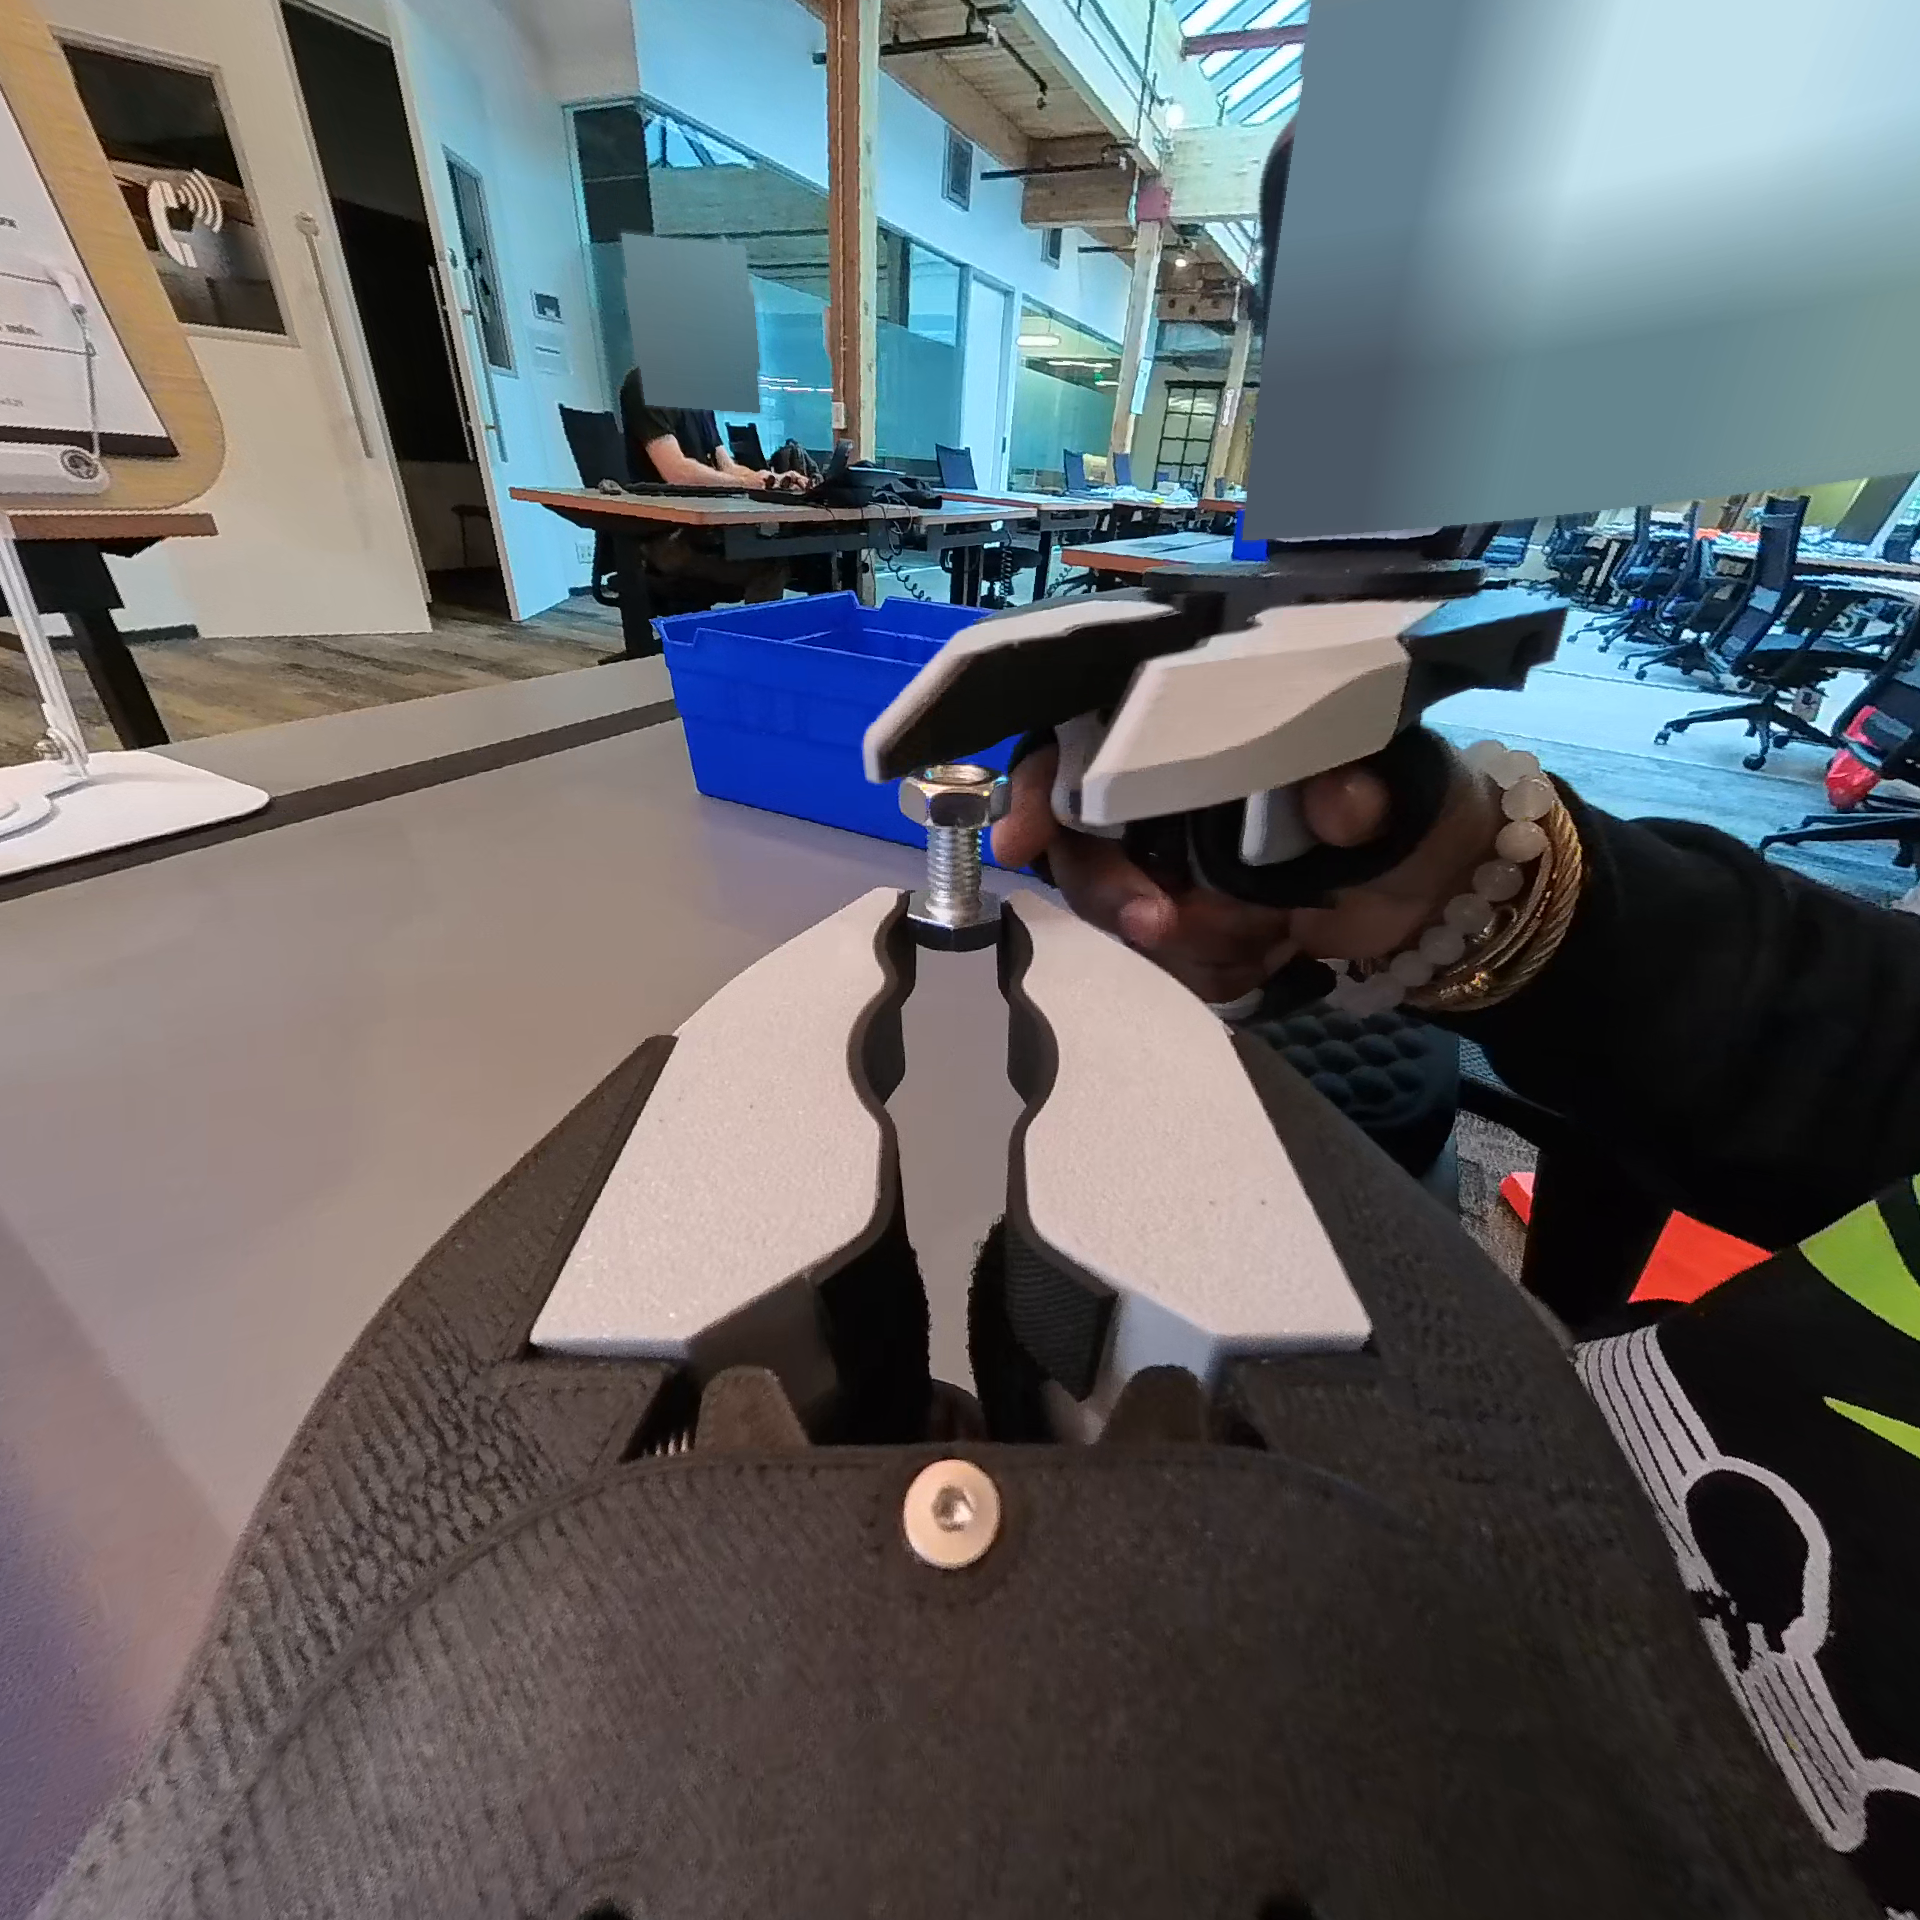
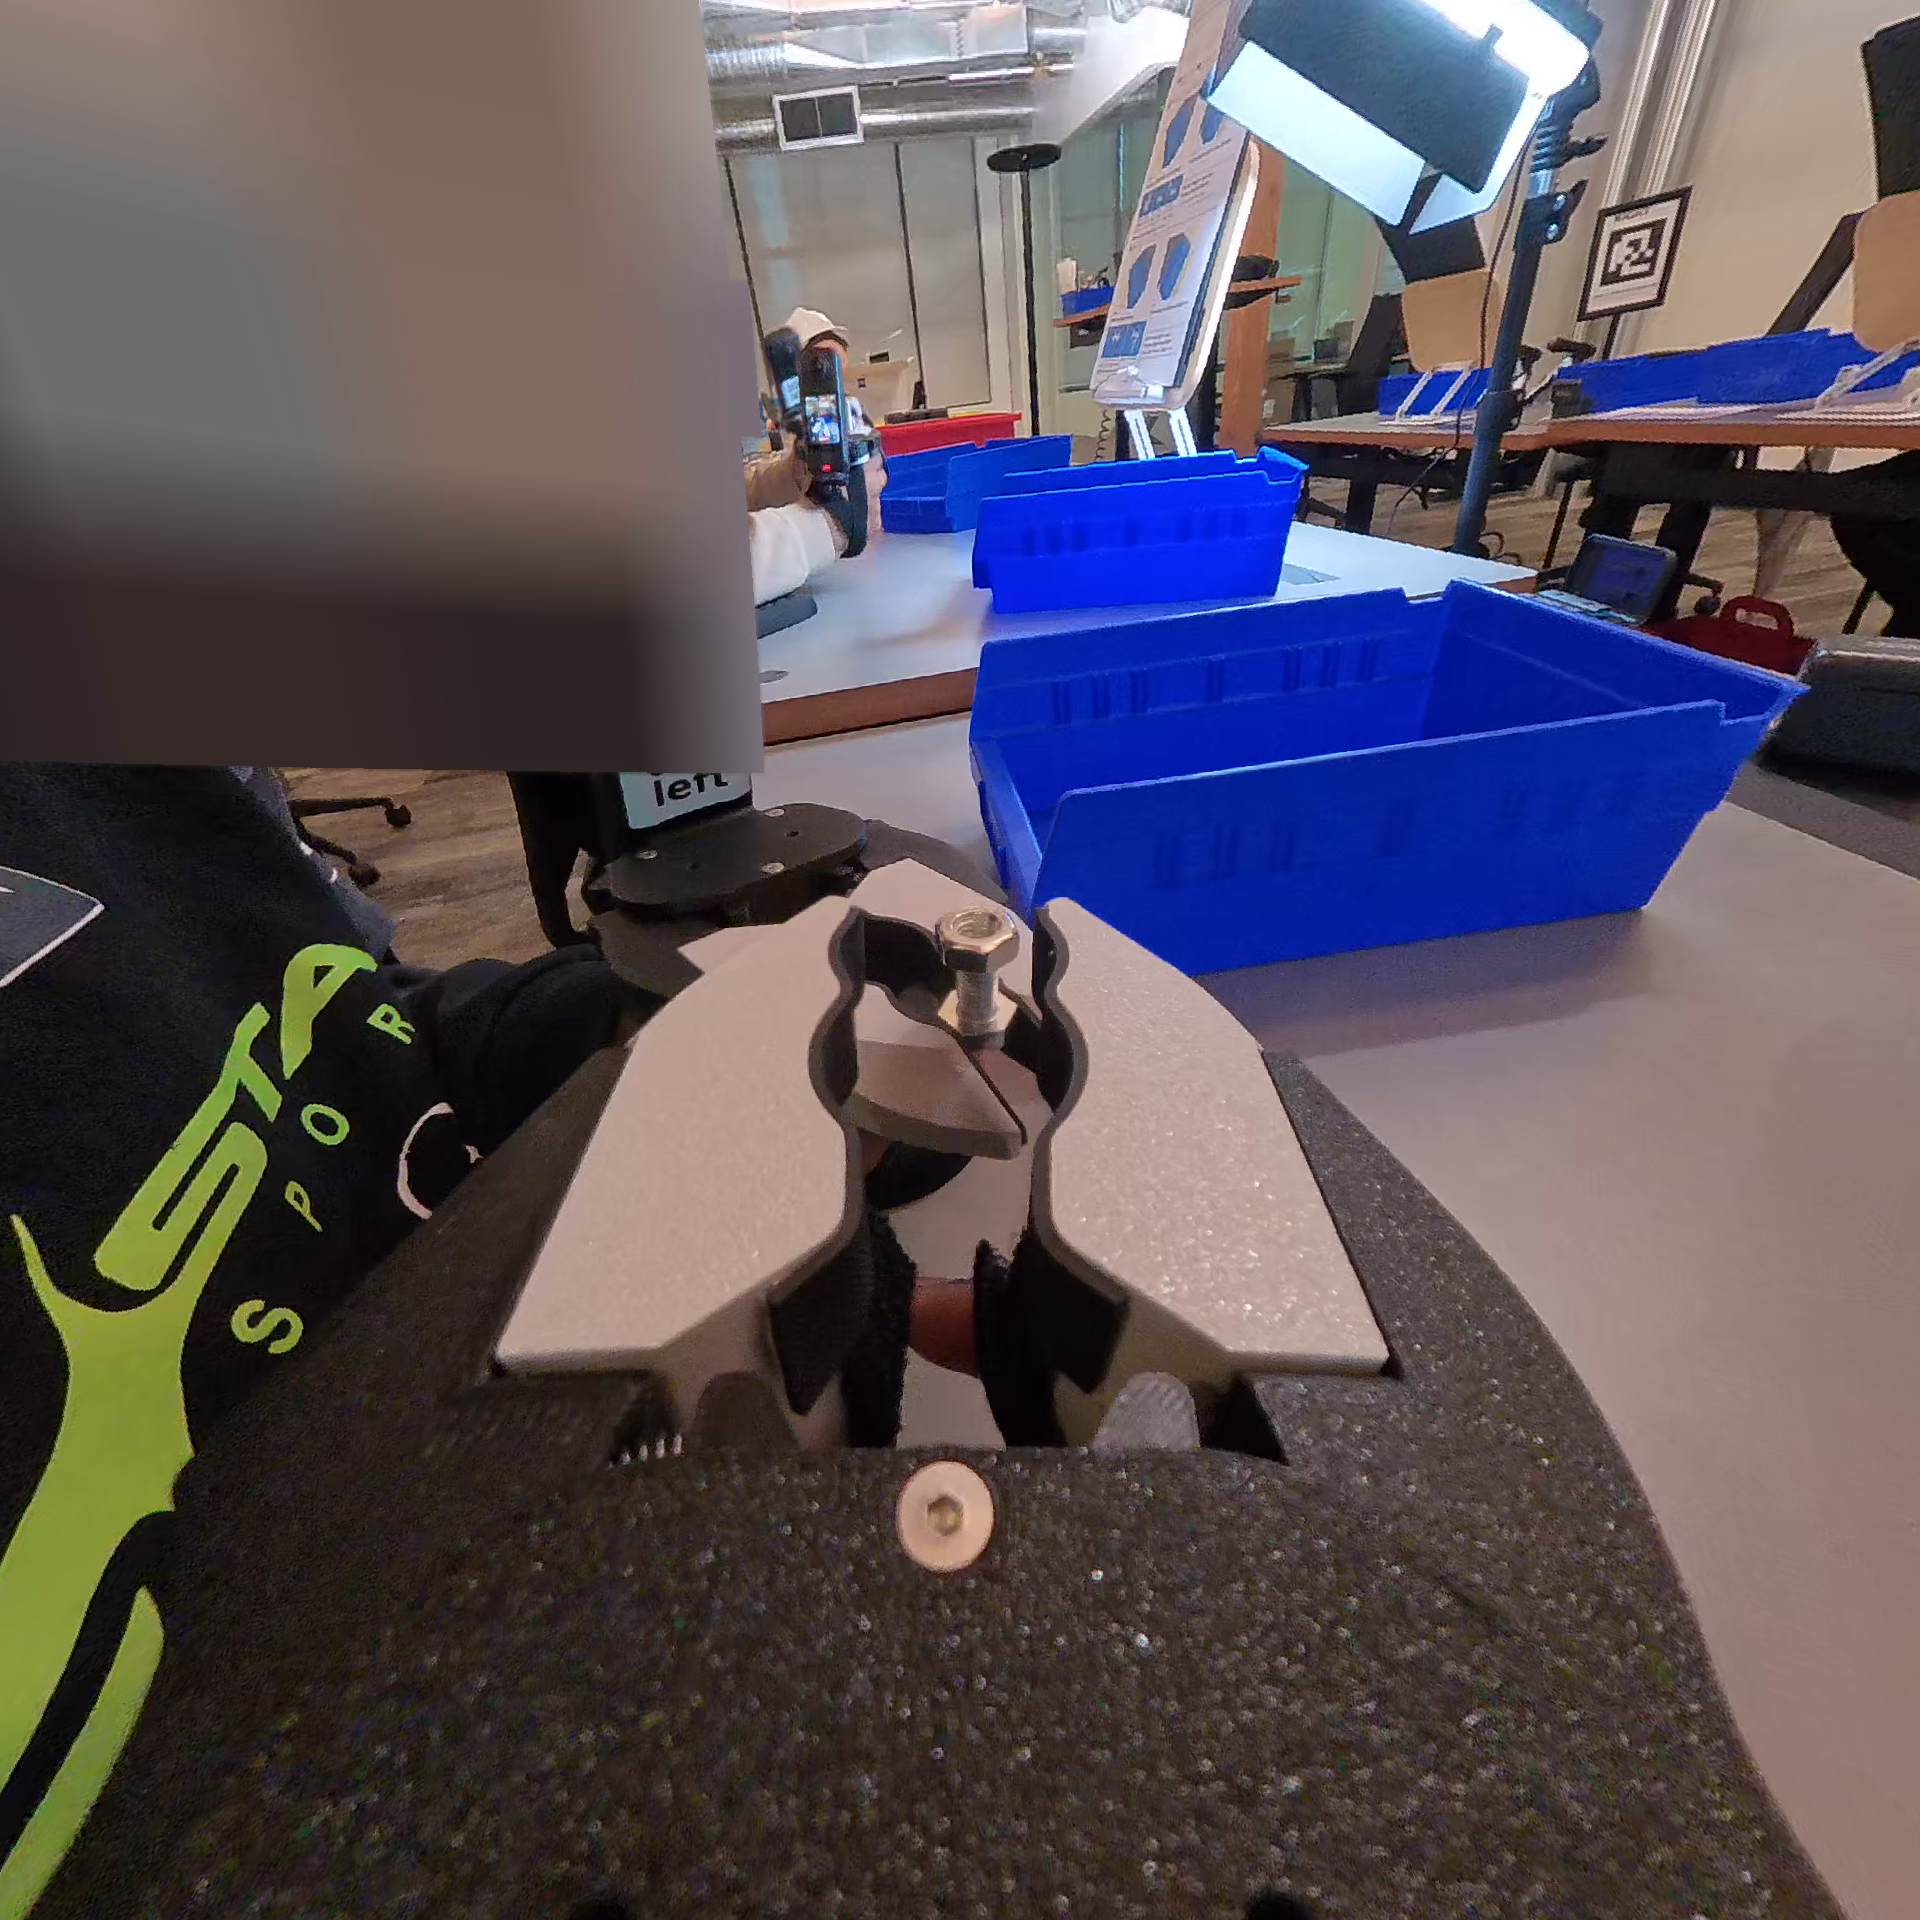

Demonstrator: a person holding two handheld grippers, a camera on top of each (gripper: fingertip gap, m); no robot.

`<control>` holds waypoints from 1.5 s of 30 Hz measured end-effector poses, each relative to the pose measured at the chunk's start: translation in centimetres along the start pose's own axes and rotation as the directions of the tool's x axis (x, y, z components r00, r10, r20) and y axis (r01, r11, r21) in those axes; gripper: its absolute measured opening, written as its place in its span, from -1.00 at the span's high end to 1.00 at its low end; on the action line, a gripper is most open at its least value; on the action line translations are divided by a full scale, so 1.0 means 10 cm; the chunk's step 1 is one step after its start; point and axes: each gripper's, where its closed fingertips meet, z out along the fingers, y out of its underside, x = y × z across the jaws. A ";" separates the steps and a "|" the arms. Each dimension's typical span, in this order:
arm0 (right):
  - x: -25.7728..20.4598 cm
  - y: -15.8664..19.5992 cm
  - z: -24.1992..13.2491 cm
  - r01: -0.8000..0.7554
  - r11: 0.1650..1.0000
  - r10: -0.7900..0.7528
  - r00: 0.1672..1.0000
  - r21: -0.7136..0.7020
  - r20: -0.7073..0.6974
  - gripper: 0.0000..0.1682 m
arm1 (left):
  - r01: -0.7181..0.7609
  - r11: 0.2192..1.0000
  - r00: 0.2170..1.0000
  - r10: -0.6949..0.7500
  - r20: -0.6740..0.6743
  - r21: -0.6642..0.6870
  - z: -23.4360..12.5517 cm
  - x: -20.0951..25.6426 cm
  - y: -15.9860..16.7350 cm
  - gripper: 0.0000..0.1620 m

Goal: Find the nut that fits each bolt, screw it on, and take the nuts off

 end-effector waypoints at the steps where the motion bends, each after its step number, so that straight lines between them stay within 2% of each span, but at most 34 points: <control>1: 0.00 0.01 0.01 0.003 1.000 -0.003 1.000 -0.005 0.001 0.63 | 0.001 1.000 1.000 -0.001 0.000 0.000 0.00 0.00 0.00 0.81; 9: -0.01 0.01 -0.09 0.004 1.000 -0.004 1.000 -0.001 -0.019 0.70 | 0.006 1.000 1.000 -0.006 0.002 0.002 0.00 -0.01 0.00 0.81; 17: -0.01 0.02 0.02 0.000 1.000 0.000 1.000 -0.007 -0.002 0.59 | 0.003 1.000 1.000 -0.003 -0.004 -0.005 0.00 0.00 0.01 0.81; 28: -0.05 0.03 -0.10 -0.005 1.000 0.005 1.000 0.005 -0.017 0.68 | 0.008 1.000 1.000 -0.008 -0.004 -0.002 0.00 0.00 0.01 0.81; 36: -0.02 0.05 0.05 0.005 1.000 -0.005 1.000 0.020 -0.019 0.46 | 0.001 1.000 1.000 -0.001 -0.013 -0.013 0.01 0.01 0.02 0.81; 45: -0.08 0.07 0.09 0.018 1.000 -0.018 1.000 0.008 -0.009 0.47 | -0.004 1.000 1.000 0.004 -0.013 -0.014 0.01 0.02 0.03 0.81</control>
